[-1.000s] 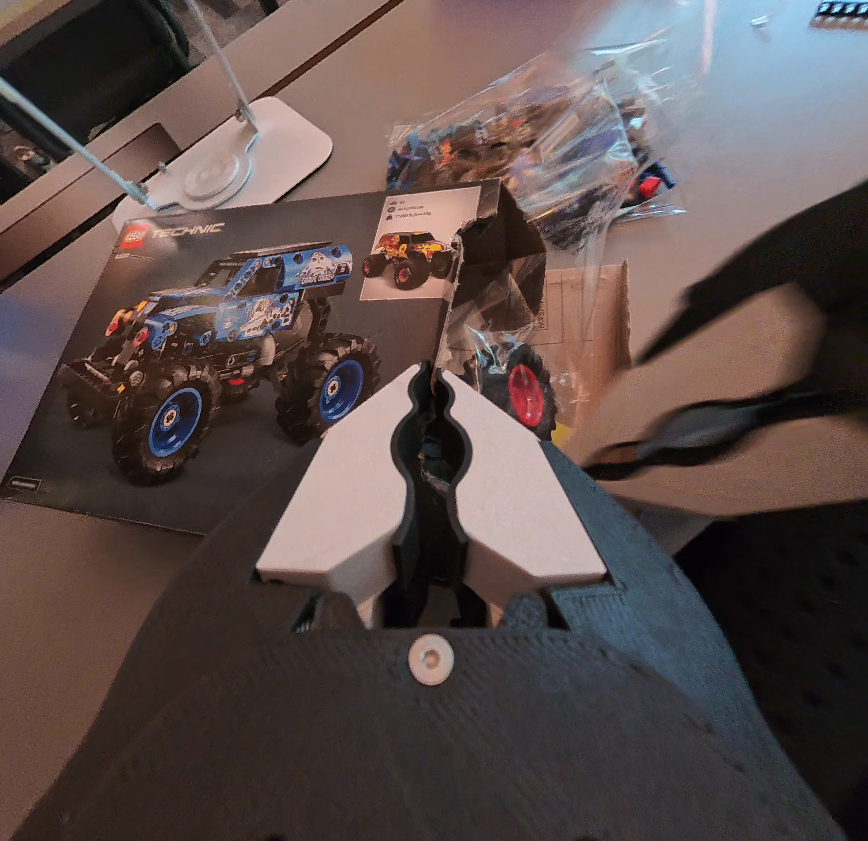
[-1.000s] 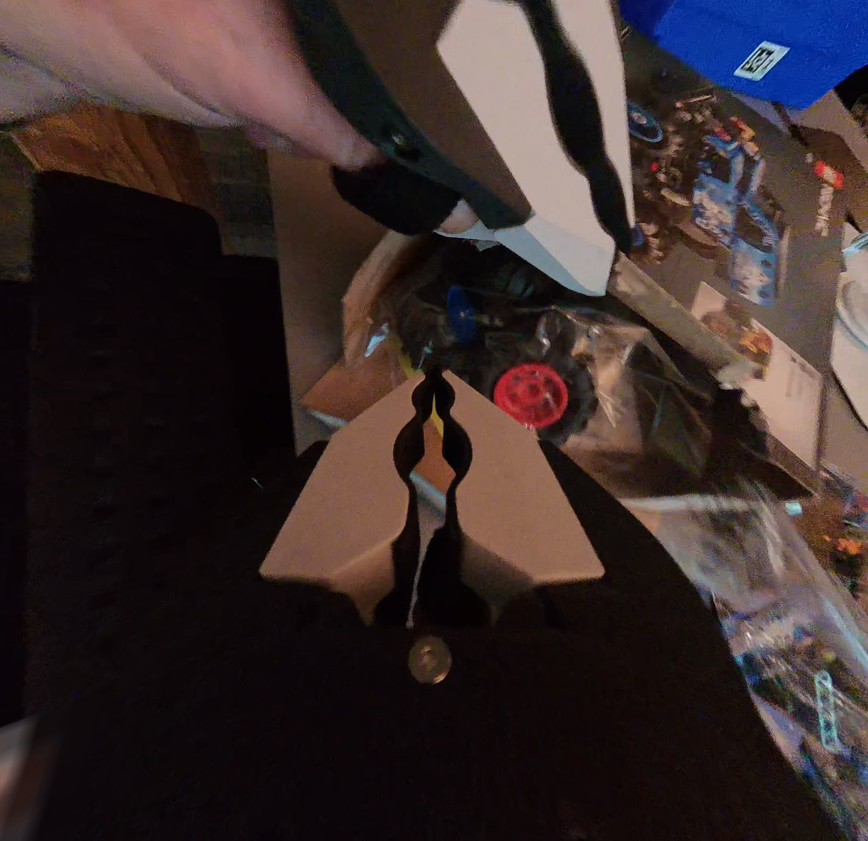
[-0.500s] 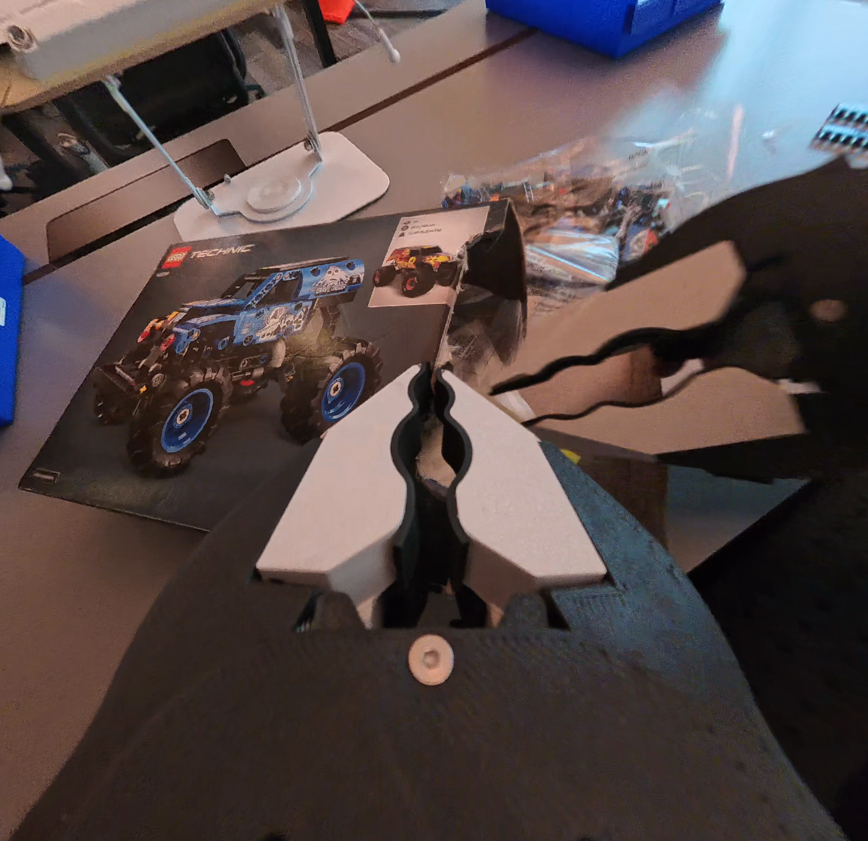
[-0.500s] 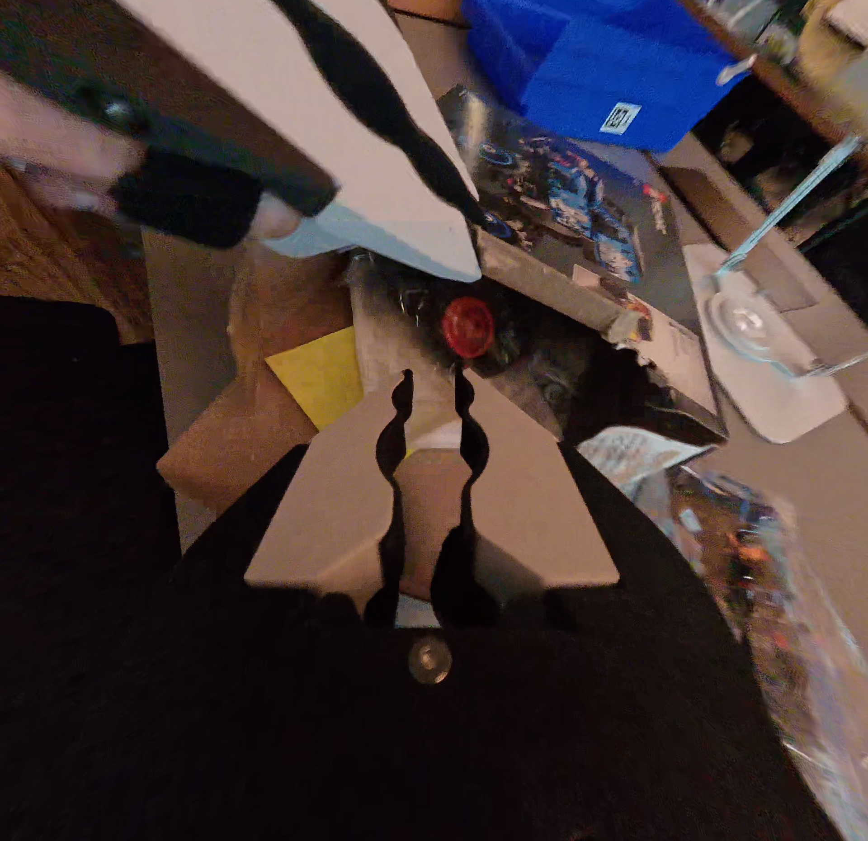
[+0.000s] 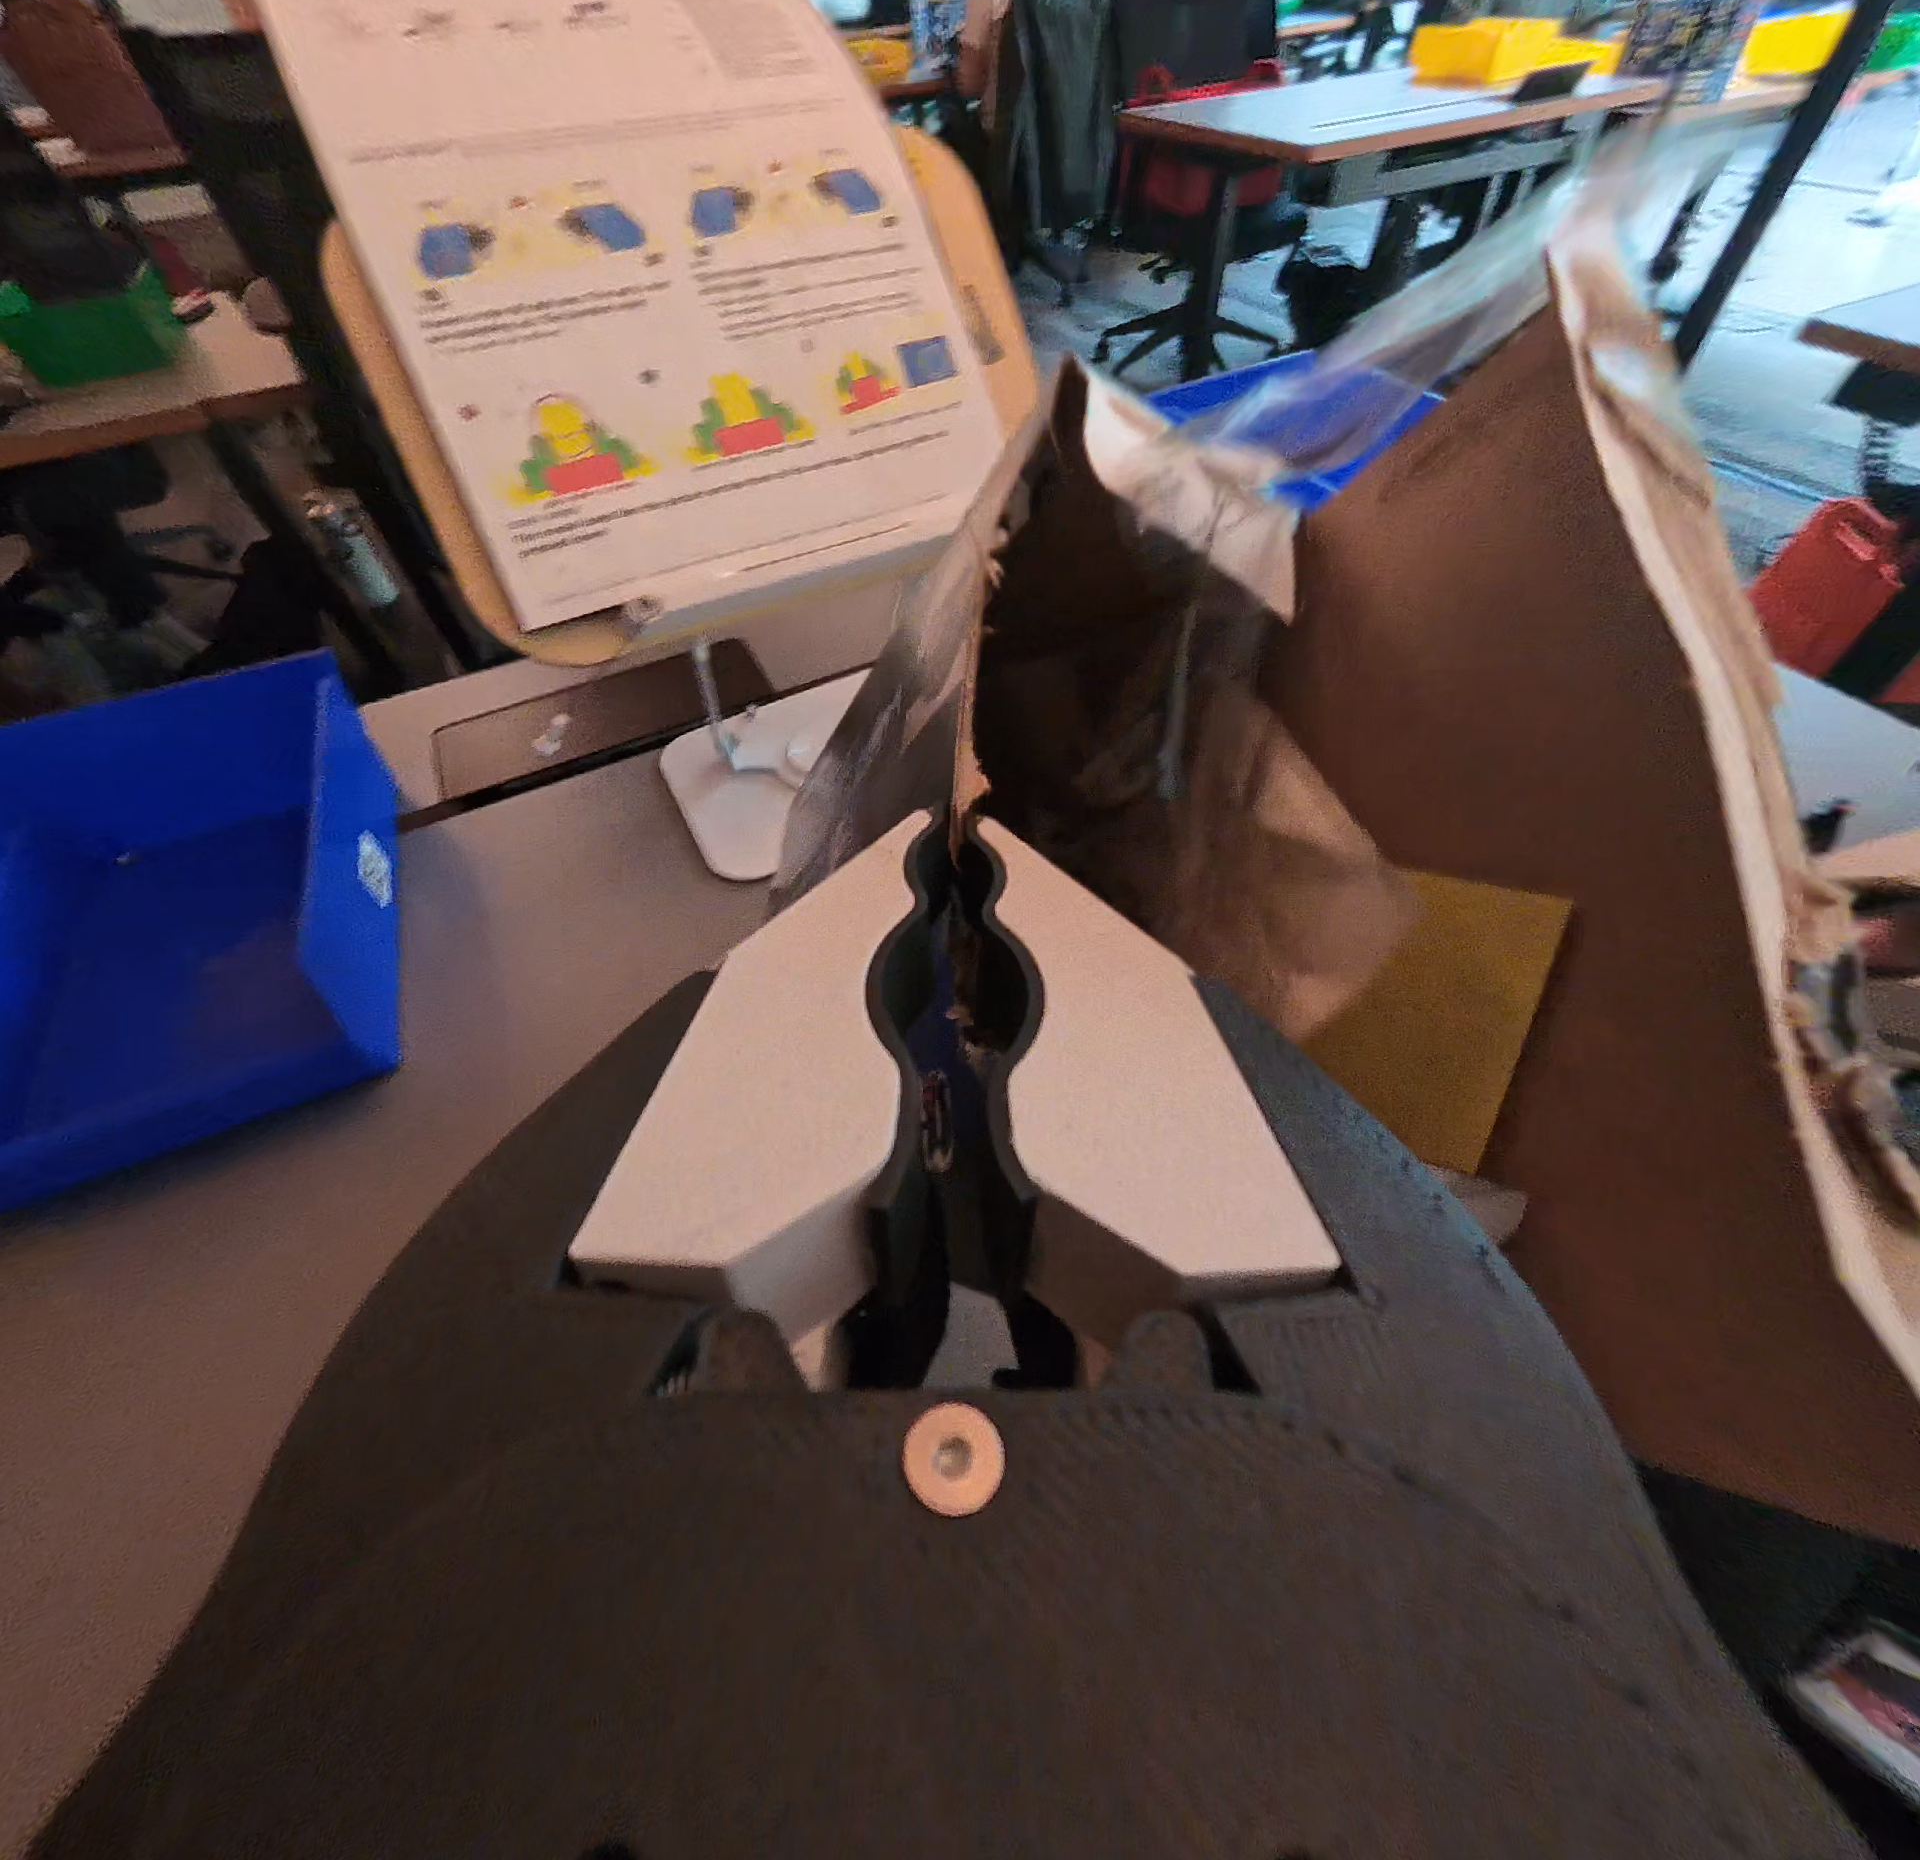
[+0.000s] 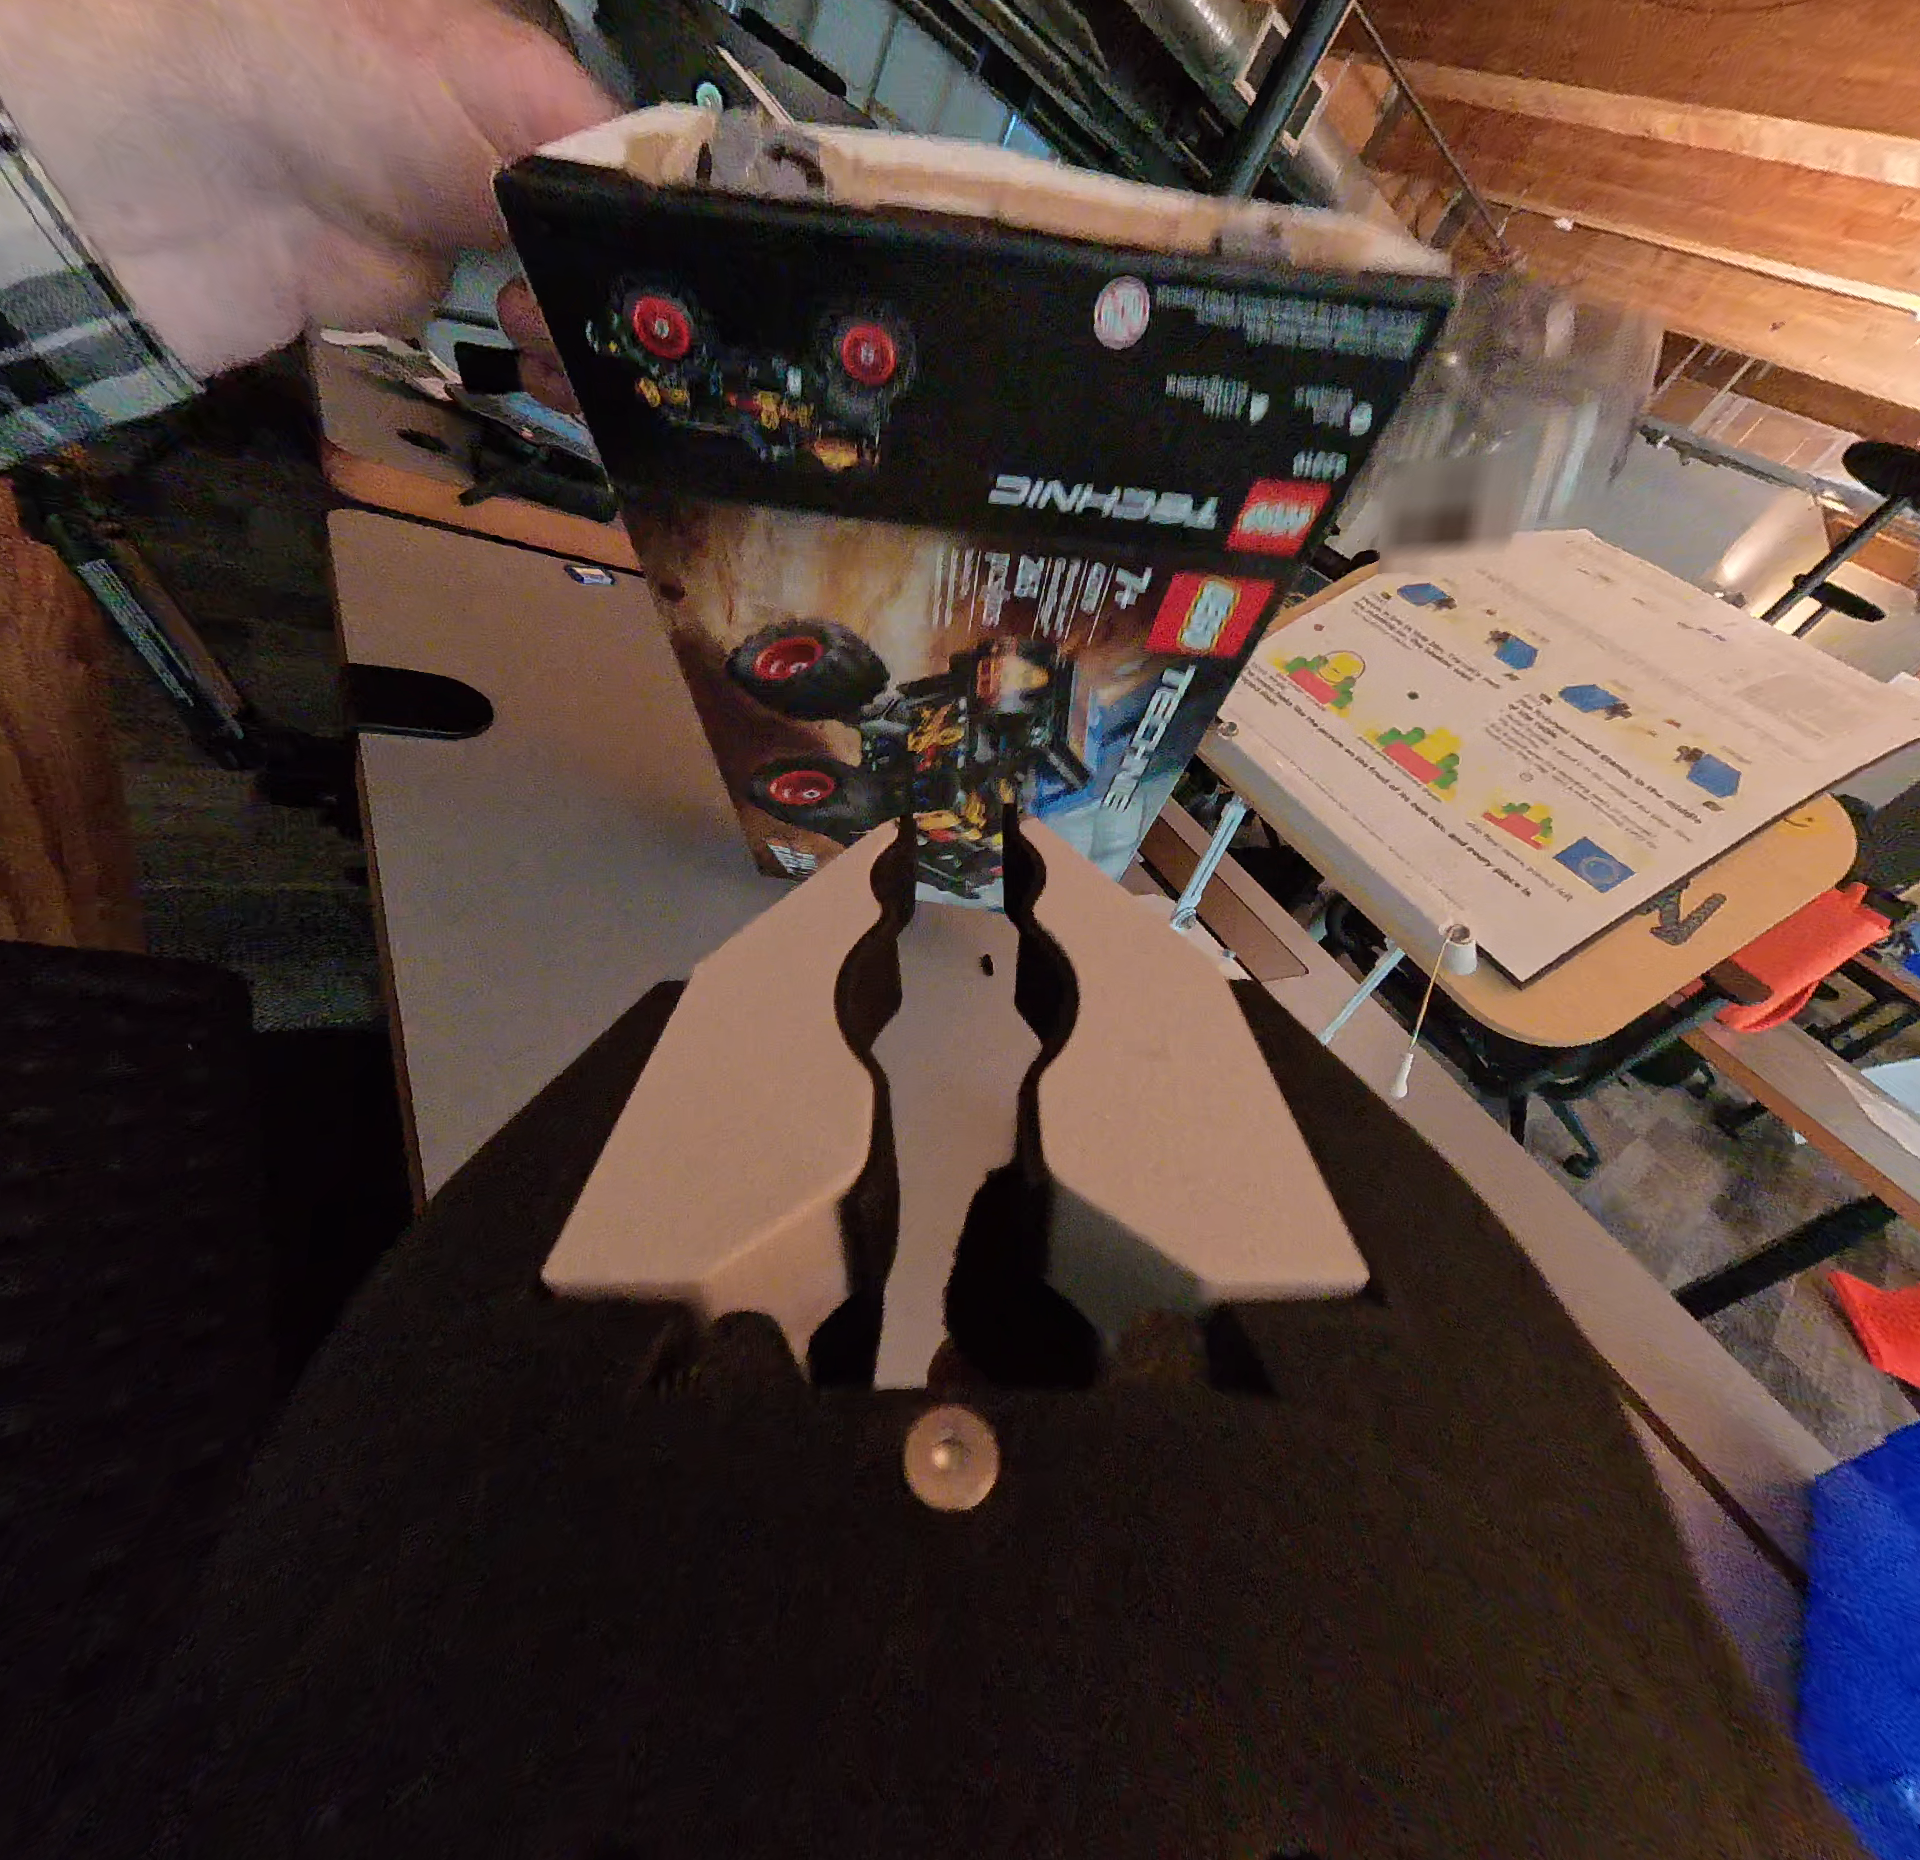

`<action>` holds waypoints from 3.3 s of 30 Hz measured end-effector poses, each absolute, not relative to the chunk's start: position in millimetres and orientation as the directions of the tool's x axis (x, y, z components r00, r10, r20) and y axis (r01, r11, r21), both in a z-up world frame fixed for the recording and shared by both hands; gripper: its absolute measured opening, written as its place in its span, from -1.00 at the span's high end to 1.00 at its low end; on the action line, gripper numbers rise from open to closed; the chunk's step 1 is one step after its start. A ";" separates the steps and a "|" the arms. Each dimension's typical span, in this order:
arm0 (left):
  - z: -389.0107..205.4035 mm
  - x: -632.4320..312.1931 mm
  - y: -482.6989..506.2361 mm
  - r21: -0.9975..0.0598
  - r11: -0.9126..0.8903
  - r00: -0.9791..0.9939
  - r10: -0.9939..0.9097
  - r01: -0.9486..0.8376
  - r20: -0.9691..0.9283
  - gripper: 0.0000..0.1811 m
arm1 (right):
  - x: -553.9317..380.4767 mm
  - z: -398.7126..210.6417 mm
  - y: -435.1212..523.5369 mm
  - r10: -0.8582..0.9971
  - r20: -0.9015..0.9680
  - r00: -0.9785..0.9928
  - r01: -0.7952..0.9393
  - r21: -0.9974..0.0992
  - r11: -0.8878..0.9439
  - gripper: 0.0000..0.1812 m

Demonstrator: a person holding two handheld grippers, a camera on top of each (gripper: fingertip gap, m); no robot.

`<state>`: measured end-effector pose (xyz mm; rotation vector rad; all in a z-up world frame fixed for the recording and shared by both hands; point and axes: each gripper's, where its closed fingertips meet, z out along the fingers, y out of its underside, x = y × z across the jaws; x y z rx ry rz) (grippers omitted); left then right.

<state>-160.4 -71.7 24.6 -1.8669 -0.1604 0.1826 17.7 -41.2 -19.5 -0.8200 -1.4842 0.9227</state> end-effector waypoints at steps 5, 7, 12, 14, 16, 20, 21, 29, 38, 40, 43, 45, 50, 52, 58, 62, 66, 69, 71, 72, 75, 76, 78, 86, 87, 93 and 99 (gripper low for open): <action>19.6 -190.2 -77.9 -0.956 -0.241 0.969 0.220 0.169 0.116 1.00 | 10.5 -32.8 -35.7 0.921 0.368 -0.126 0.033 -0.927 0.374 0.86; 31.0 -192.9 -79.8 -0.965 -0.202 0.963 0.241 0.168 0.118 1.00 | 5.2 -43.4 -35.1 0.922 0.357 -0.151 0.080 -0.925 0.372 0.84; 33.0 -206.3 -91.4 -0.959 -0.170 0.948 0.264 0.227 0.178 1.00 | -13.9 -59.1 -20.4 0.949 0.273 -0.160 0.144 -0.944 0.296 0.73; 37.6 -212.2 -98.4 -0.956 -0.119 0.938 0.256 0.269 0.233 1.00 | -31.9 -70.3 -14.2 0.960 0.215 -0.181 0.187 -0.950 0.248 0.67; 39.1 -228.9 -106.7 -0.947 -0.055 0.917 0.275 0.317 0.290 1.00 | -54.4 -94.7 -7.9 0.962 0.187 -0.200 0.287 -0.927 0.240 0.62; 8.3 -259.4 -118.3 -0.930 -0.157 0.893 0.368 0.333 0.258 1.00 | -93.0 -124.4 -3.5 0.961 0.158 -0.227 0.387 -0.891 0.238 0.59; 9.3 -267.9 -124.9 -0.936 -0.183 0.883 0.423 0.302 0.202 1.00 | -101.8 -124.6 -2.9 0.959 0.169 -0.228 0.390 -0.886 0.249 0.59; -7.0 -324.6 -133.0 -0.900 -0.226 0.850 0.471 0.374 0.234 1.00 | -200.6 -181.8 30.2 0.969 0.122 -0.213 0.598 -0.768 0.228 0.65; 10.4 -348.8 -143.6 -0.906 -0.071 0.850 0.383 0.417 0.361 1.00 | -252.6 -248.4 57.1 0.984 0.028 -0.174 0.744 -0.651 0.150 0.87; 9.9 -347.1 -146.0 -0.915 -0.060 0.856 0.381 0.400 0.349 1.00 | -257.9 -252.5 56.1 0.984 -0.006 -0.179 0.749 -0.649 0.133 0.97; 4.7 -340.0 -147.8 -0.927 -0.063 0.868 0.380 0.370 0.320 1.00 | -259.5 -253.7 56.2 0.982 -0.026 -0.185 0.757 -0.641 0.126 0.97; -2.9 -329.6 -146.3 -0.933 -0.068 0.878 0.368 0.353 0.306 1.00 | -255.2 -249.7 54.7 0.982 -0.050 -0.184 0.761 -0.640 0.110 0.97; -37.0 -301.3 -133.8 -0.941 -0.107 0.902 0.337 0.322 0.270 1.00 | -219.6 -208.6 43.6 0.975 -0.050 -0.216 0.711 -0.693 0.122 0.97; -41.5 -282.3 -126.3 -0.955 -0.120 0.924 0.310 0.272 0.225 1.00 | -189.1 -180.8 38.1 0.972 -0.027 -0.234 0.672 -0.727 0.142 0.97; -64.1 -203.1 -75.4 -0.971 -0.210 0.984 0.158 0.112 0.079 0.82 | -51.0 -109.8 75.2 0.994 0.000 -0.109 0.547 -0.835 0.060 0.97; -90.9 -135.5 -26.6 -0.962 -0.270 0.999 -0.010 0.032 0.036 0.65 | 34.5 -142.3 124.7 0.998 -0.057 0.033 0.632 -0.772 -0.065 0.97; -128.9 -73.7 26.7 -0.938 -0.340 0.988 -0.152 -0.065 -0.013 0.54 | 71.0 -184.9 138.8 0.992 -0.107 0.064 0.701 -0.702 -0.121 0.97; -155.2 -33.7 59.6 -0.919 -0.375 0.968 -0.250 -0.123 -0.027 0.51 | 55.7 -209.3 152.4 0.992 -0.098 0.083 0.722 -0.680 -0.128 0.97; -168.7 -15.4 74.8 -0.906 -0.387 0.956 -0.287 -0.171 -0.057 0.47 | 40.4 -218.8 161.6 0.992 -0.091 0.084 0.723 -0.679 -0.124 0.98; -174.5 -8.8 80.7 -0.897 -0.396 0.951 -0.299 -0.195 -0.075 0.44 | 34.9 -222.8 169.9 0.991 -0.082 0.107 0.725 -0.676 -0.134 0.97; -182.6 16.7 97.7 -0.893 -0.386 0.934 -0.347 -0.230 -0.091 0.33 | 27.8 -212.1 174.3 0.991 -0.093 0.094 0.681 -0.721 -0.132 0.98; -188.4 25.1 102.9 -0.881 -0.388 0.923 -0.365 -0.272 -0.124 0.28 | 30.0 -203.4 173.8 0.991 -0.099 0.090 0.654 -0.744 -0.134 0.98; -203.9 33.5 113.4 -0.830 -0.392 0.892 -0.379 -0.396 -0.246 0.19 | 41.1 -182.0 172.2 0.990 -0.116 0.083 0.592 -0.793 -0.143 0.98; -235.2 33.6 139.2 -0.748 -0.396 0.838 -0.373 -0.533 -0.399 0.89 | 82.3 -172.3 169.7 0.988 -0.143 0.058 0.562 -0.813 -0.151 0.97; -235.4 32.3 139.9 -0.753 -0.398 0.842 -0.371 -0.524 -0.391 0.92 | 82.9 -177.3 169.4 0.987 -0.150 0.053 0.569 -0.808 -0.153 0.97; -209.0 17.5 144.6 -0.882 -0.319 0.925 -0.272 -0.348 -0.266 1.00 | 70.9 -203.2 161.5 0.989 -0.149 -0.018 0.636 -0.765 -0.104 0.97; -189.8 8.4 142.6 -0.950 -0.239 0.959 -0.243 -0.202 -0.143 1.00 | 36.0 -217.0 178.3 0.997 -0.077 0.001 0.653 -0.755 -0.059 0.83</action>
